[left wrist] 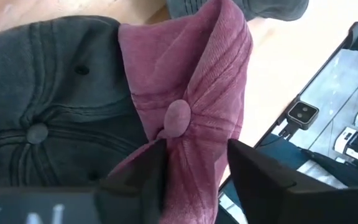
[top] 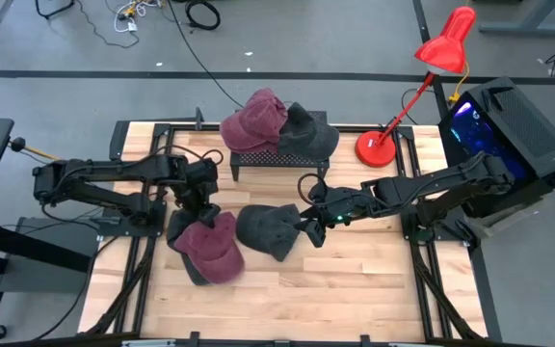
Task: Pick & Place hat
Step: Put the red cap on top of the stacked red caps on the shelf
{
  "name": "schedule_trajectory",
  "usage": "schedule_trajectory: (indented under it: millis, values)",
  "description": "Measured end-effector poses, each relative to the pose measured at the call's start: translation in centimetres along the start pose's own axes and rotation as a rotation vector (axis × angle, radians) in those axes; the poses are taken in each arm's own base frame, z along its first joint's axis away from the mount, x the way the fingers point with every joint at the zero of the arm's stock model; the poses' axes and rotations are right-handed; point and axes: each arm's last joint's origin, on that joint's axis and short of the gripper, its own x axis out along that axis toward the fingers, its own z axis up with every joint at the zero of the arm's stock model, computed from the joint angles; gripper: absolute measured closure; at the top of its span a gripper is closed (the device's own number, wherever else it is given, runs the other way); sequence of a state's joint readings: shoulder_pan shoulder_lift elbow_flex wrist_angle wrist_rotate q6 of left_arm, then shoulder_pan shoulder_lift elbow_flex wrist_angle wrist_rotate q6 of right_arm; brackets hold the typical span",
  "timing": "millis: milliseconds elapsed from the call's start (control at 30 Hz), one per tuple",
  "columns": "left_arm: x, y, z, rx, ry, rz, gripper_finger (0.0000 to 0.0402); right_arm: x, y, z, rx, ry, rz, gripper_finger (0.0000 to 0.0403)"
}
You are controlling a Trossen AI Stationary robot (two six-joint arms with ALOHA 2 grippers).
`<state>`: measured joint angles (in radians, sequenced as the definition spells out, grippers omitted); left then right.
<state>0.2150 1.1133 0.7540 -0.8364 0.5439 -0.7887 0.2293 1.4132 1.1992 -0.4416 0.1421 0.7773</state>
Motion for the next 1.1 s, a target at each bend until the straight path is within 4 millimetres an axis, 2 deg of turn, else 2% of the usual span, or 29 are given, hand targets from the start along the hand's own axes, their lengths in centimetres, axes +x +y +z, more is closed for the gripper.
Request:
schedule_trajectory:
  millis: [233, 500, 900, 1100]
  values:
    - [0.0, 0.0, 0.0, 0.0, -0.001, 0.0, 0.0317, 0.0, 0.0, 0.0, 0.0, -0.001, 0.001, 0.0188]
    - [0.0, 0.0, 0.0, -0.003, 0.002, -0.003, 0.0388, 0.0, 0.0, 0.1, 0.001, -0.005, 0.005, 0.0188]
    - [-0.2, -0.3, -0.3, -0.004, 0.048, -0.068, 0.0394, -0.2, 0.6, 0.5, 0.009, -0.027, 0.093, 0.0188]
    - [-1.6, -1.3, -0.4, 0.028, -0.004, -0.133, 0.0395, -1.1, 1.0, 1.0, 0.016, -0.065, 0.142, 0.0188]
